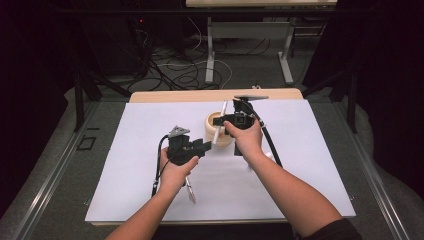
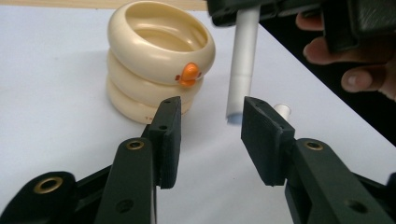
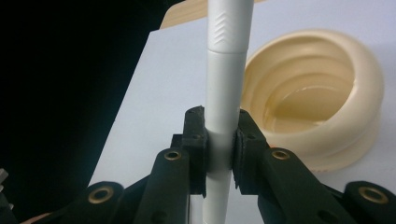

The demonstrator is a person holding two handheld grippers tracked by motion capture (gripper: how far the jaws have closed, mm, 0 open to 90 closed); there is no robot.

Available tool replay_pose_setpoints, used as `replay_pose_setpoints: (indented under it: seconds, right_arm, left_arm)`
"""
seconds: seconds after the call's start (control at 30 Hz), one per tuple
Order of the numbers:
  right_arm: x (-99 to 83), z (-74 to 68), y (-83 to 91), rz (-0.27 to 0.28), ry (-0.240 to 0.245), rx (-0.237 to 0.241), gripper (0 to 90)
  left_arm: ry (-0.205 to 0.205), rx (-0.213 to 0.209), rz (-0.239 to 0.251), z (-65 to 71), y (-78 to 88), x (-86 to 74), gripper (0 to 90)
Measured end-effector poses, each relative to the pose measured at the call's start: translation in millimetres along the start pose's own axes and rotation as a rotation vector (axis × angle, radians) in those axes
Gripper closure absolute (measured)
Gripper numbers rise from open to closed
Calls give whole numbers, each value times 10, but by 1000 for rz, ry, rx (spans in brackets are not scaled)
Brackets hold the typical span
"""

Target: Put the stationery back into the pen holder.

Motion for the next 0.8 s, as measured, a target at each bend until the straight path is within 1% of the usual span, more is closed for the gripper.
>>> replay_pose_setpoints:
  seconds: [0.03, 0.07, 0.1, 0.17, 0.23, 0.3, 0.33, 0.37, 0.4, 0.43, 0.53, 0.57, 0.6, 0.63, 0.67, 0.7, 0.73, 0.8]
  right_arm:
    - [26, 2, -5, 13, 6, -5, 784]
    - [50, 4, 3, 8, 12, -11, 784]
    - [76, -3, 3, 12, 10, -19, 784]
    - [126, -6, 0, 26, 19, -31, 784]
    - [177, -4, 2, 37, 36, -47, 783]
    - [230, 0, 2, 48, 51, -69, 783]
    - [257, -4, 2, 52, 49, -71, 783]
    - [283, 1, -5, 59, 51, -90, 784]
    - [306, 4, -7, 62, 58, -88, 783]
    - [332, 9, -12, 73, 68, -95, 783]
    - [401, 4, -14, 84, 74, -106, 783]
    - [422, 8, -21, 96, 82, -117, 783]
    - [443, 18, -20, 98, 98, -124, 784]
    - [460, 17, -23, 101, 96, -131, 783]
    - [481, 25, -32, 112, 106, -135, 784]
    - [496, 25, -38, 114, 103, -144, 783]
    - [512, 34, -47, 119, 111, -154, 783]
    - [541, 49, -69, 127, 124, -173, 783]
  left_arm:
    - [-2, 3, -1, -11, 5, 4, 571]
    - [-2, 9, 0, -21, 10, 8, 562]
    - [-2, 13, -1, -30, 14, 13, 555]
    - [-3, 18, -5, -52, 25, 25, 539]
    - [0, 28, -4, -74, 36, 37, 526]
    - [3, 29, -2, -95, 42, 49, 513]
    - [-1, 34, -5, -108, 47, 53, 508]
    - [-6, 39, -7, -119, 50, 57, 499]
    - [-5, 43, -7, -129, 54, 60, 492]
    - [-3, 47, -3, -138, 55, 65, 483]
    - [-9, 58, 1, -174, 65, 80, 460]
    - [-16, 63, 4, -189, 69, 86, 454]
    - [-15, 64, 6, -201, 74, 91, 449]
    - [-14, 62, 10, -213, 77, 97, 446]
    - [-9, 61, 13, -220, 82, 103, 443]
    - [-12, 67, 14, -232, 92, 110, 442]
    - [-6, 68, 19, -239, 98, 116, 439]
    - [-7, 85, 15, -256, 114, 131, 434]
Point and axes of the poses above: each handheld gripper's, and its own axes: y roughly backward along the jaws, x roughly out of its top, z roughly to its right, the point moved 4 cm from there along -y, roughly forward along the jaws, and after that the axes turned 2 degrees about y, right-handed, at the moved point
